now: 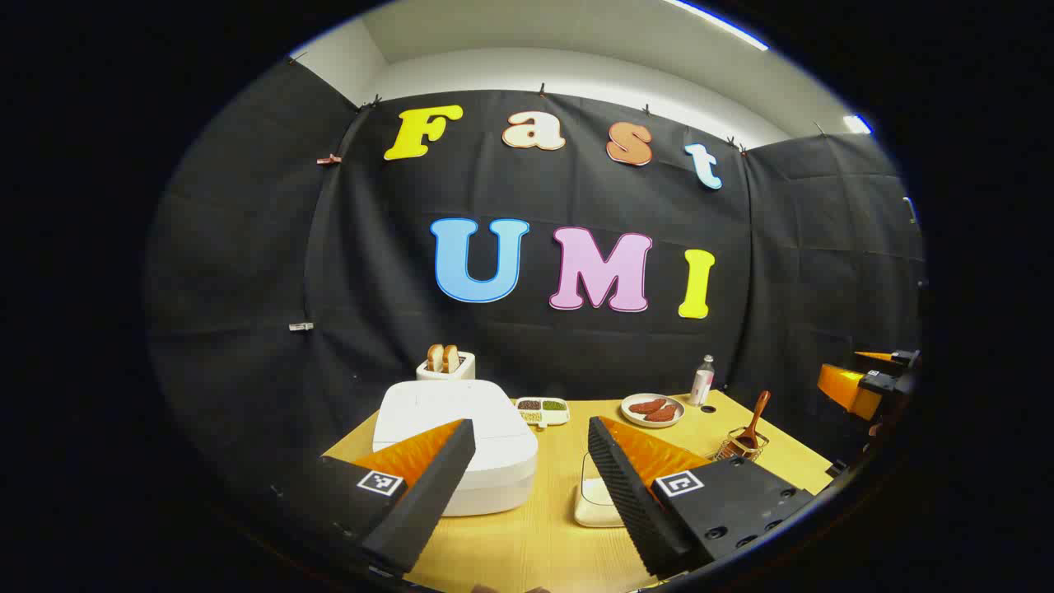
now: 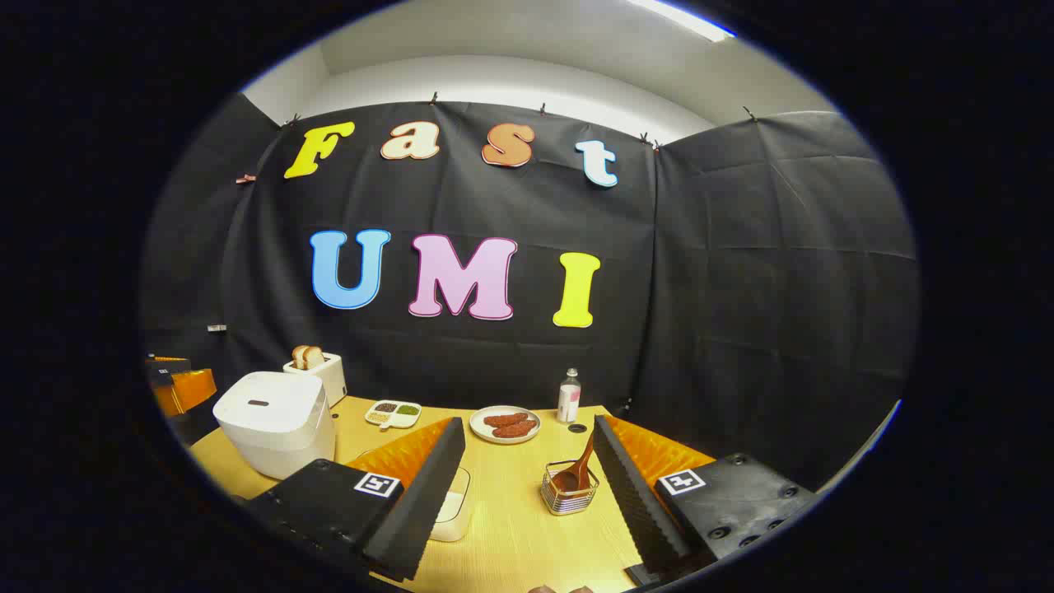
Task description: Close the left gripper, press the button to open the rice cooker; take a wooden spoon from the chopstick holder with the right hand, scoop a spoonful of rice and pour it into the rice cooker, then put the wooden spoon back into the chopstick holder.
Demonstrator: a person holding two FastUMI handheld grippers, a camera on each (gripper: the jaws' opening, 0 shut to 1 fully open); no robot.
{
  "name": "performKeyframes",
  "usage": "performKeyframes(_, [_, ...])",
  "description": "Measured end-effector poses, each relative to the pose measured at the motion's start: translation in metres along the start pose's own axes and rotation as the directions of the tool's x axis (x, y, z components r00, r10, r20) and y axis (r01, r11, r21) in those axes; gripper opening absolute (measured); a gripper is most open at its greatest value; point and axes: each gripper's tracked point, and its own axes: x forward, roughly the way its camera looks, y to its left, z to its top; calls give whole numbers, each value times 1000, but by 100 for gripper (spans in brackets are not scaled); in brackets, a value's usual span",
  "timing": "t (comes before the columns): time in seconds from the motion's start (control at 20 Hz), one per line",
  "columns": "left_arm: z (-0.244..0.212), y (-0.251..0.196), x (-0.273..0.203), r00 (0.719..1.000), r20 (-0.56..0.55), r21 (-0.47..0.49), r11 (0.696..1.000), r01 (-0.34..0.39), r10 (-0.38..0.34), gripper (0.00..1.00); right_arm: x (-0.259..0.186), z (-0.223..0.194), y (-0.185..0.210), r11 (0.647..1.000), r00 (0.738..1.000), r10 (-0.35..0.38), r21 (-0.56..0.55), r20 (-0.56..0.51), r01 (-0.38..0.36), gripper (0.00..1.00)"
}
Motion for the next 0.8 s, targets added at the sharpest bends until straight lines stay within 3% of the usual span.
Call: performKeyframes(0.8, [-7, 15, 6, 995, -22, -15, 996, -93, 93, 95, 7, -20, 12, 992, 990, 130, 15, -63, -129, 98])
